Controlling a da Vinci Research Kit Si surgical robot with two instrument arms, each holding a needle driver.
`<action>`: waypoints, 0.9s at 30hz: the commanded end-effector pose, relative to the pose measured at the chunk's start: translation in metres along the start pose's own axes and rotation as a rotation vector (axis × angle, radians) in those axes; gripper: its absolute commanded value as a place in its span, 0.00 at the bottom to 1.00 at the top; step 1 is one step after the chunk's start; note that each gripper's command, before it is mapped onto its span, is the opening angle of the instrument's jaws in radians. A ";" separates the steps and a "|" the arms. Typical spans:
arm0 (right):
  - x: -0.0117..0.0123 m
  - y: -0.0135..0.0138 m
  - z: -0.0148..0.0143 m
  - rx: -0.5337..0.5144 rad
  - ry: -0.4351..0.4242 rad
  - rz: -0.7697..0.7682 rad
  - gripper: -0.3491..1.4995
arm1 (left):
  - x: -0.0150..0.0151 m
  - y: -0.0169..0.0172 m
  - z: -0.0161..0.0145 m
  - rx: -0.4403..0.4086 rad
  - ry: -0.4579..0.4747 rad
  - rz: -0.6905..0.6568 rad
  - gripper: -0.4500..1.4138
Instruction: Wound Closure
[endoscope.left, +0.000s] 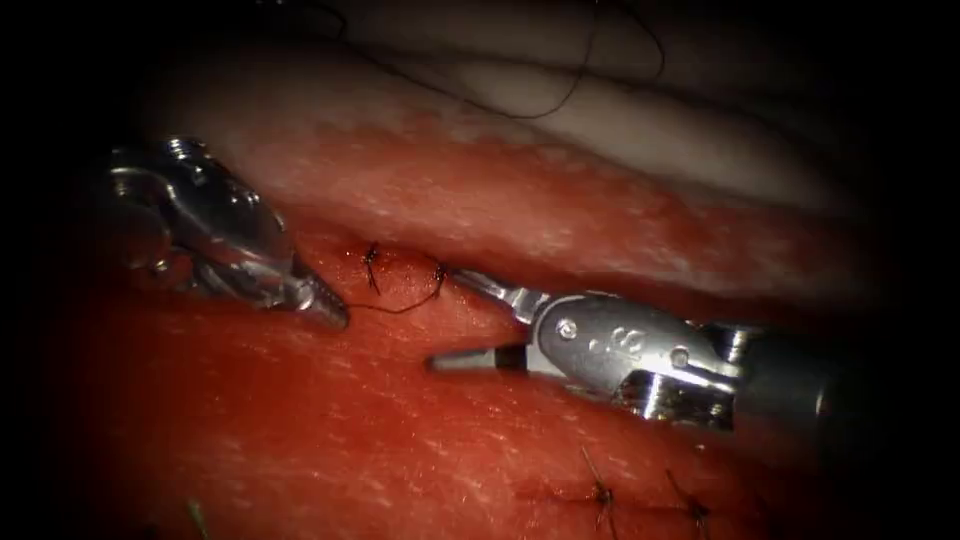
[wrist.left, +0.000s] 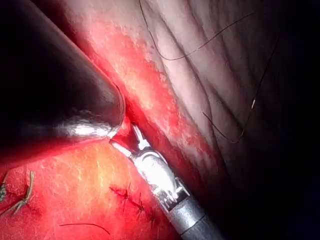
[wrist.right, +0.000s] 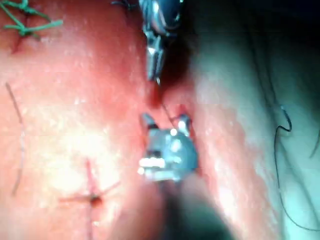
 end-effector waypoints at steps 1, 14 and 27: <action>-0.0001 0.0001 0.0019 -0.006 0.003 -0.016 0.93 | 0.0000 0.0001 0.0007 -0.002 -0.001 0.001 0.05; -0.0029 0.0008 0.0088 -0.043 0.049 -0.142 0.90 | -0.0002 0.0003 0.0001 -0.007 -0.004 0.031 0.05; -0.0038 0.0008 0.0103 -0.023 0.065 -0.162 0.88 | -0.0001 0.0006 -0.0001 -0.007 -0.004 0.047 0.05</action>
